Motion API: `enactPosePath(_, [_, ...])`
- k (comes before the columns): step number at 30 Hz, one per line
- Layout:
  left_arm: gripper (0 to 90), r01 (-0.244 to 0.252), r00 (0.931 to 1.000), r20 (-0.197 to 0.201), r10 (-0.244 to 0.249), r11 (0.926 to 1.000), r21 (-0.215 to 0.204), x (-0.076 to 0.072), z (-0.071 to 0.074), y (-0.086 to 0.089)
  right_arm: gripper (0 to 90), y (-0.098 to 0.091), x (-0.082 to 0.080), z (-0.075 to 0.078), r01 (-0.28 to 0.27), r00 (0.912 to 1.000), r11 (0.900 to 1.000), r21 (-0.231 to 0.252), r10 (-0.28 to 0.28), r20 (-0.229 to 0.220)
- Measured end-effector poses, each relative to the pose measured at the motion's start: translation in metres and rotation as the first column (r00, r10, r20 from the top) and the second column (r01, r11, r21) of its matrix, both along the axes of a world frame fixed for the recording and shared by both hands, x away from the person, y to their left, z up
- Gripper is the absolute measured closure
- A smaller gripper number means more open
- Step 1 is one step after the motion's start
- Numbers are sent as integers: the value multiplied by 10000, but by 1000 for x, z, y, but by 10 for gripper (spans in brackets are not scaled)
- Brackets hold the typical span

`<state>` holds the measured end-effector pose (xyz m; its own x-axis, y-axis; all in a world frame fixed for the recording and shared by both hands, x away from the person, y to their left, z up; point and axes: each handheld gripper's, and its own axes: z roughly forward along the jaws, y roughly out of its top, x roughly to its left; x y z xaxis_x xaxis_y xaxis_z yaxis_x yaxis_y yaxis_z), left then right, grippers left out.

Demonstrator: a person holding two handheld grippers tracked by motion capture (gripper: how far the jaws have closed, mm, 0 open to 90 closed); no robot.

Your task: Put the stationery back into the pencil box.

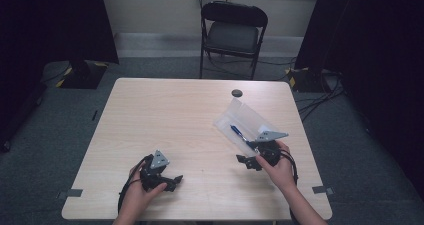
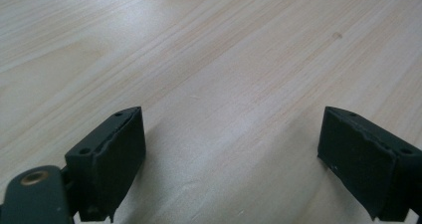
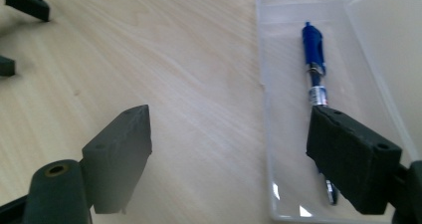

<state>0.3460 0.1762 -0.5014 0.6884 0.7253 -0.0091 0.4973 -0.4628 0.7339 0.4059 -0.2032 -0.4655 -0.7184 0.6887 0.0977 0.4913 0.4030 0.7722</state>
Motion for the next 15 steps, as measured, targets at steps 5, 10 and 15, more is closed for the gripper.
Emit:
enactPosePath(5, [113,-5,10000,-1,5,10000,17,0,0,0,177,6,-9,2,-500,9987,9987,-76,501,46])
enactPosePath(10, [113,-7,10000,-4,7,10000,11,0,0,0,180,12,-18,2,-968,9953,9951,-208,967,-26])
enactPosePath(15, [113,10,10000,1,-10,10000,23,0,0,0,183,17,-26,-1,-1283,9917,9916,-178,1280,-134])
